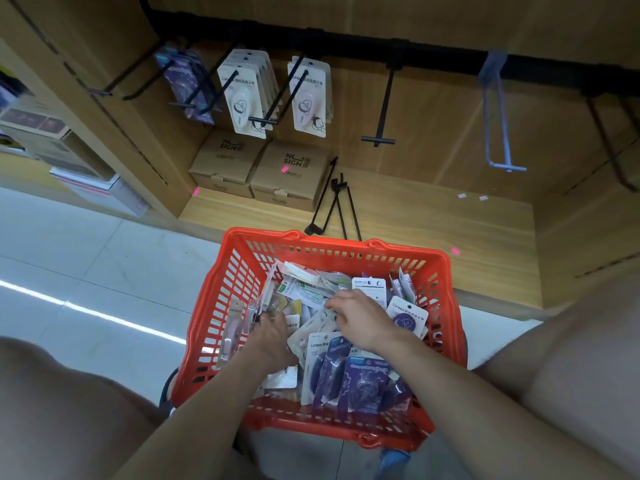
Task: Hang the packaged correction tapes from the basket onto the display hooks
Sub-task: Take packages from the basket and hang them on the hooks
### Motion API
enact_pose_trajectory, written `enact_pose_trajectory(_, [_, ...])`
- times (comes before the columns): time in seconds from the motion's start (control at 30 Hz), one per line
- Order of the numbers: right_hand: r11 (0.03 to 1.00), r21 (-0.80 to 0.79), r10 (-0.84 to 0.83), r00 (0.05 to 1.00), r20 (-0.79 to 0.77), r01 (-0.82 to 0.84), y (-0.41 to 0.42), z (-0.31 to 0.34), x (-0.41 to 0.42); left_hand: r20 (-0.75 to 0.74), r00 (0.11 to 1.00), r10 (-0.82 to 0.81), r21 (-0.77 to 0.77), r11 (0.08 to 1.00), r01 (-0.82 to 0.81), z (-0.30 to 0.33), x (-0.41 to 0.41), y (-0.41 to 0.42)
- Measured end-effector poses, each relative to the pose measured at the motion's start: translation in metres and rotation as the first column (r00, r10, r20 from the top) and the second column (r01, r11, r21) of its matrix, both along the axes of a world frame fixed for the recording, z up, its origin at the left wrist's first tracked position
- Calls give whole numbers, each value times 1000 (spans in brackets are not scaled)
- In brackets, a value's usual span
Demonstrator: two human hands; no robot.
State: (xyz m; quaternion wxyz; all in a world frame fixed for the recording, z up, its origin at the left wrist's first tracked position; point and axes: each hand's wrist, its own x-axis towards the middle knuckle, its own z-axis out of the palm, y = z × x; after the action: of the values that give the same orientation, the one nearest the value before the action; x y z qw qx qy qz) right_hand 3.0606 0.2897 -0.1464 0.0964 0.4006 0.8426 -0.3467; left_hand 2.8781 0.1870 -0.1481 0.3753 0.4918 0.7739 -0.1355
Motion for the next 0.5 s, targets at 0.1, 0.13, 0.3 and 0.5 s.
enact_pose_trajectory(0.1, [991, -5, 137, 989, 60, -137, -3, -3, -9, 28, 998, 52, -2, 999, -52, -4, 0, 1])
enact_pose_trajectory(0.13, [983, -17, 182, 978, 105, -181, -4, -4, -10, 60, 994, 88, 2, 996, -88, -6, 0, 2])
enact_pose_trajectory(0.3, [951, -113, 310, 902, 301, -289, 4, 4, -18, 93, 983, 159, 40, 986, -163, -12, -1, 1])
enact_pose_trajectory(0.5, [925, -54, 368, 848, 381, -377, 5, 13, -24, 190, 936, 295, 156, 932, -326, -12, 0, 0])
